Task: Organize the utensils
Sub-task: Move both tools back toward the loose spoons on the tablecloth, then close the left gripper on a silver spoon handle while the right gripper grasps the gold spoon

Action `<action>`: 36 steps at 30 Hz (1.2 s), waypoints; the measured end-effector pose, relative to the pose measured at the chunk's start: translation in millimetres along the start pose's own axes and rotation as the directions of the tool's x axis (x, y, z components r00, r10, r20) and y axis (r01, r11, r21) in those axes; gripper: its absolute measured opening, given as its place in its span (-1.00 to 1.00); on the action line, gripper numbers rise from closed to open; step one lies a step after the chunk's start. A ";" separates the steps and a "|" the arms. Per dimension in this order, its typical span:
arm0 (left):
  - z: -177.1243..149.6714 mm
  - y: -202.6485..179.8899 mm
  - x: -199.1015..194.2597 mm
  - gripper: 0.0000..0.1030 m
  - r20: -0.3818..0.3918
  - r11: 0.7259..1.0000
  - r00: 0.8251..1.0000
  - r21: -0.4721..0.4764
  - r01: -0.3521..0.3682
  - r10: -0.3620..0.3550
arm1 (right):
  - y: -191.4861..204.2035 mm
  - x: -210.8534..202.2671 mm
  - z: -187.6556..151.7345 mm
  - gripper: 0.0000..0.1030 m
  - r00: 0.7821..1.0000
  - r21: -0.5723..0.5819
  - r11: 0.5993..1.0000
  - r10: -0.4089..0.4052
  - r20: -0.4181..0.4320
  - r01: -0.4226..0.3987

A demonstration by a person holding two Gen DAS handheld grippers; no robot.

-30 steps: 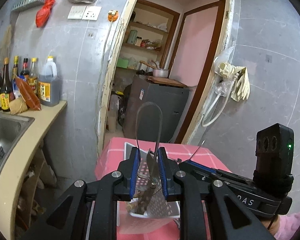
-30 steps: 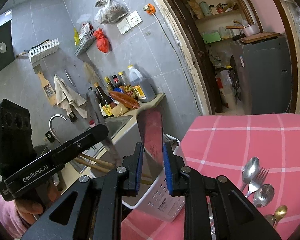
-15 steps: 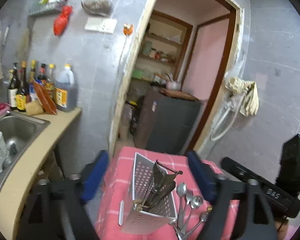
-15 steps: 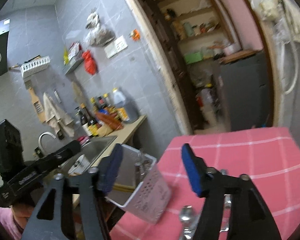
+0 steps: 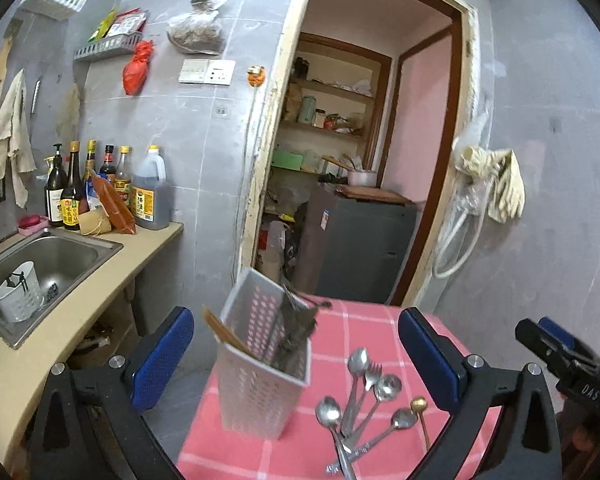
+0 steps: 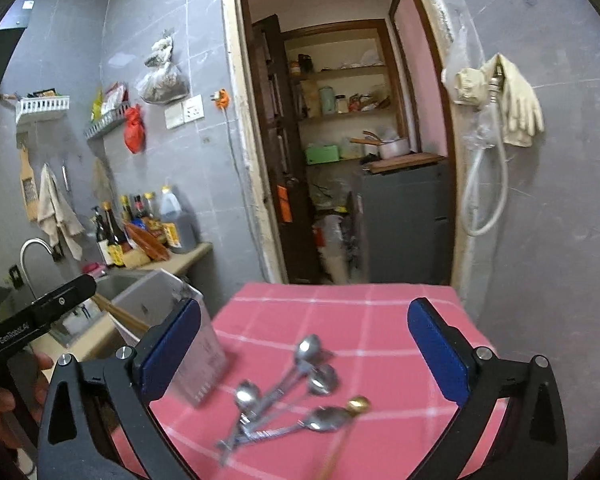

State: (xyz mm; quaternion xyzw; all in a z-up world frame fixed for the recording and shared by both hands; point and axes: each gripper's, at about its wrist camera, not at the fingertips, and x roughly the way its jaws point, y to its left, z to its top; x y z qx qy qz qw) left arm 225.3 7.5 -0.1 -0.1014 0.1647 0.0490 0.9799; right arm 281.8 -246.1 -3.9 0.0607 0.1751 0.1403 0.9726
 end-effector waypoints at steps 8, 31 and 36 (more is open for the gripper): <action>-32.7 -28.8 6.7 1.00 -0.086 0.998 0.996 0.058 0.020 -0.015 | -32.8 -7.1 -23.9 0.97 0.997 -0.014 0.999 -0.033 -0.075 0.032; -121.8 -36.8 110.1 -0.19 -0.532 0.992 0.843 -0.127 0.014 -0.080 | -78.0 126.3 -114.3 -0.02 0.841 0.172 0.981 0.166 -0.515 -0.088; -129.4 -41.1 127.9 -0.41 -0.572 0.992 0.818 -0.128 -0.012 -0.064 | -76.3 156.4 -122.5 -0.30 0.815 0.141 0.987 0.143 -0.561 -0.076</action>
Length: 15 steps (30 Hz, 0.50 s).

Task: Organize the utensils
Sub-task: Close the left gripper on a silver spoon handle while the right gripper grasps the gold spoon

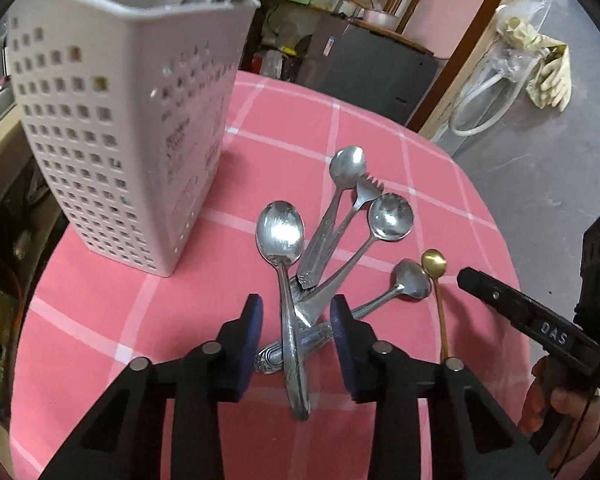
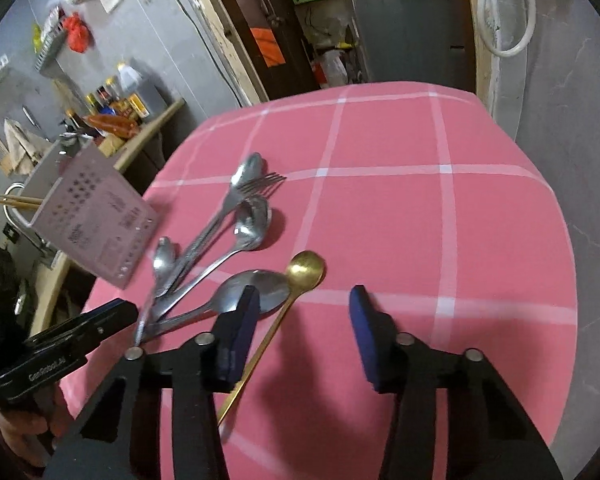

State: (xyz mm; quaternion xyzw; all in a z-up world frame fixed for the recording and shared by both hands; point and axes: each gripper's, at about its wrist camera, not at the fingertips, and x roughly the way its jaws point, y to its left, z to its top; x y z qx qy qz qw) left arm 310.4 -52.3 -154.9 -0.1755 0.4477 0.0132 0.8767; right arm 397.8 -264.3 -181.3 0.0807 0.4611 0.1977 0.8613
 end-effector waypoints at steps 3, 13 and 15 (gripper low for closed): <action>2.5 -0.7 8.2 -0.48 -0.017 1.000 1.000 -0.006 -0.004 0.004 | 1.7 11.3 10.4 -0.37 1.000 -0.030 1.000 -0.003 -0.009 0.003; 9.1 3.4 21.0 -0.67 -0.051 0.999 0.999 -0.042 -0.019 0.017 | 12.1 28.7 21.2 -0.88 0.997 -0.103 0.994 -0.043 -0.067 0.036; 10.5 0.7 22.9 -0.74 -0.065 0.999 0.998 -0.029 -0.024 0.022 | 12.4 28.3 18.0 -0.89 0.997 -0.077 0.997 -0.010 -0.081 0.003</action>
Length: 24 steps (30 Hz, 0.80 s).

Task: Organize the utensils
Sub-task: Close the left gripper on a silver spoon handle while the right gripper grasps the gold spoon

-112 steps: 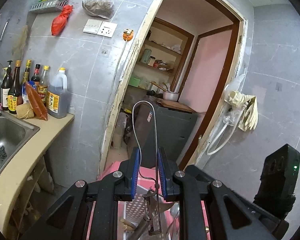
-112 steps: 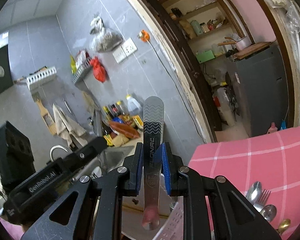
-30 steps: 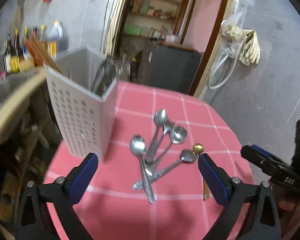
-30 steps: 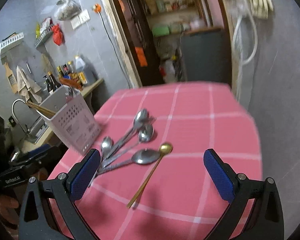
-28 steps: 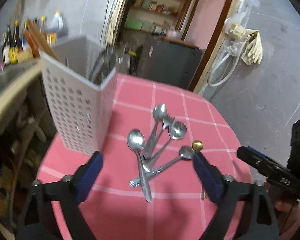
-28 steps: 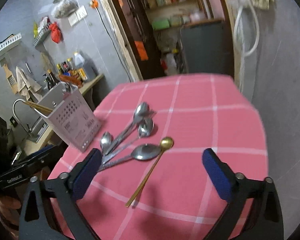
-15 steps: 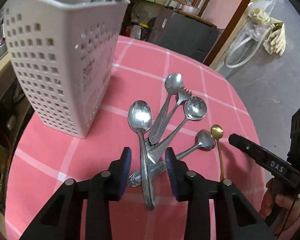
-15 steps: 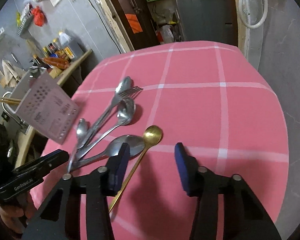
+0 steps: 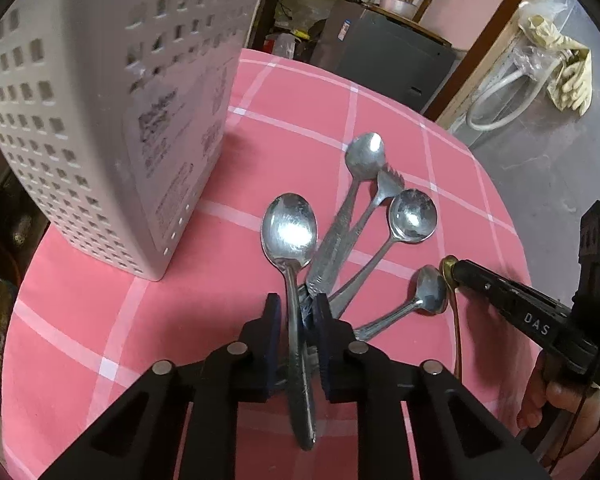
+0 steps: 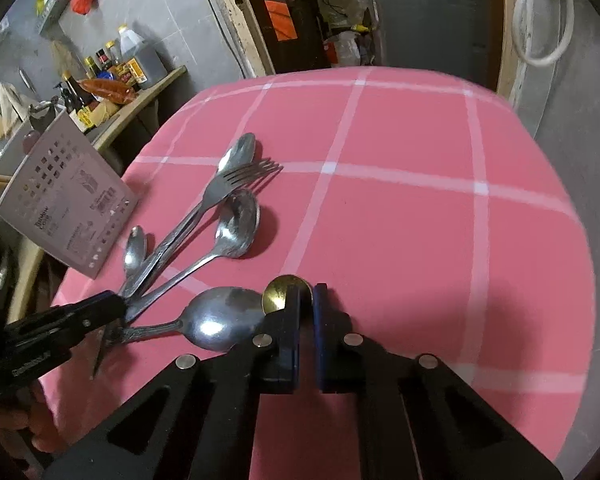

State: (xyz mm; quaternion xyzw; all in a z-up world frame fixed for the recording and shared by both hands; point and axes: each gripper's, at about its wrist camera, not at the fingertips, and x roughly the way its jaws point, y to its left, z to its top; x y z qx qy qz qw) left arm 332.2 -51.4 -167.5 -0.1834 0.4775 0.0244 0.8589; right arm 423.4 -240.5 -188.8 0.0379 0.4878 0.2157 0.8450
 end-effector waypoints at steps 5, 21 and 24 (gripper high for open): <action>2.5 -4.9 -0.2 -0.85 -0.031 1.000 1.000 0.019 -0.007 0.007 | -7.3 -5.3 -6.3 -0.94 0.999 0.041 0.998 0.049 0.006 -0.049; -29.5 8.8 -33.3 -0.95 -0.114 0.994 0.988 0.008 0.106 -0.105 | -5.2 -53.7 -71.8 -0.97 0.993 0.126 0.985 0.121 -0.009 -0.119; -32.3 12.8 -32.3 -0.94 -0.154 0.991 0.980 0.004 0.130 -0.128 | -3.4 -52.5 -80.2 -0.97 0.991 0.121 0.985 0.132 -0.037 -0.126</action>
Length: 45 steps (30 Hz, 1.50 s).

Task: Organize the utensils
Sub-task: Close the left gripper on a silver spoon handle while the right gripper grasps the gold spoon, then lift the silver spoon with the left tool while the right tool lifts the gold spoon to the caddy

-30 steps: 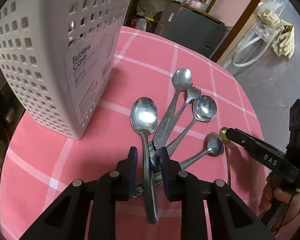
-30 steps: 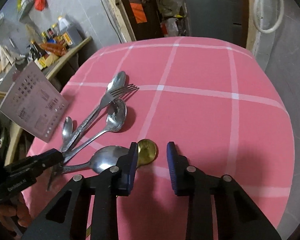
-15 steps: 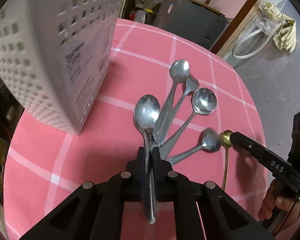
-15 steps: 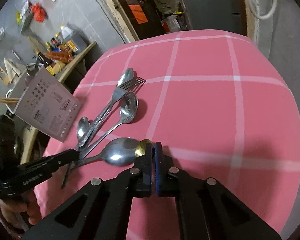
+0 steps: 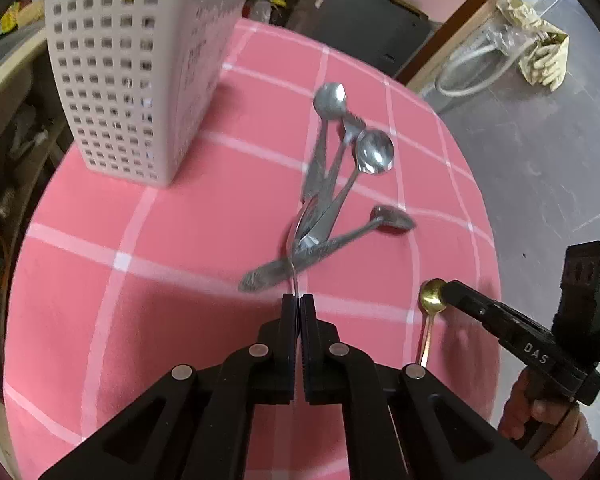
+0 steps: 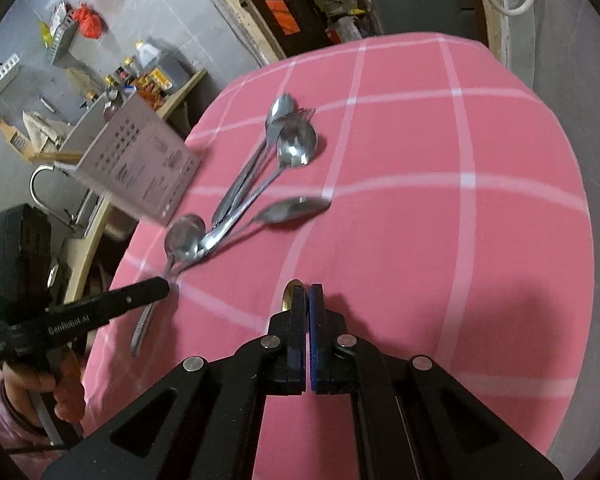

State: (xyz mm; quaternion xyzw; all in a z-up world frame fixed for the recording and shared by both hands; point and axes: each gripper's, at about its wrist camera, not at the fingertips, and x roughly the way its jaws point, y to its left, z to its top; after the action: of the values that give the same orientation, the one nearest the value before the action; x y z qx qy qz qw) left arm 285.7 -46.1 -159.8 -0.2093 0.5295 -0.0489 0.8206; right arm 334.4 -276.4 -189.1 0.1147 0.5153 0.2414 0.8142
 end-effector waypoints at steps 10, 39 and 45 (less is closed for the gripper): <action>11.4 2.4 16.9 -0.92 -0.086 0.998 0.994 0.016 0.064 -0.063 | -5.2 13.5 -7.0 -0.95 0.996 0.056 0.997 0.057 -0.065 -0.053; 11.4 -8.0 -46.5 -0.95 0.083 0.976 0.977 0.121 0.184 -0.195 | 48.1 -35.8 -4.6 -0.96 0.996 -0.080 0.996 -0.019 0.082 0.026; 29.0 -15.6 -108.3 -0.95 0.259 0.962 0.934 0.187 0.201 -0.246 | 86.5 -91.9 14.2 -0.96 0.952 -0.141 0.988 -0.013 0.305 0.058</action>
State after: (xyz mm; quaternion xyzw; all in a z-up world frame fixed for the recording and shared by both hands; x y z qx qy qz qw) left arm 266.7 -19.0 -51.6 -0.2075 0.3752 -0.1536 0.8903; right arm 290.9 -248.4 -73.2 0.0802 0.3671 0.2439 0.8941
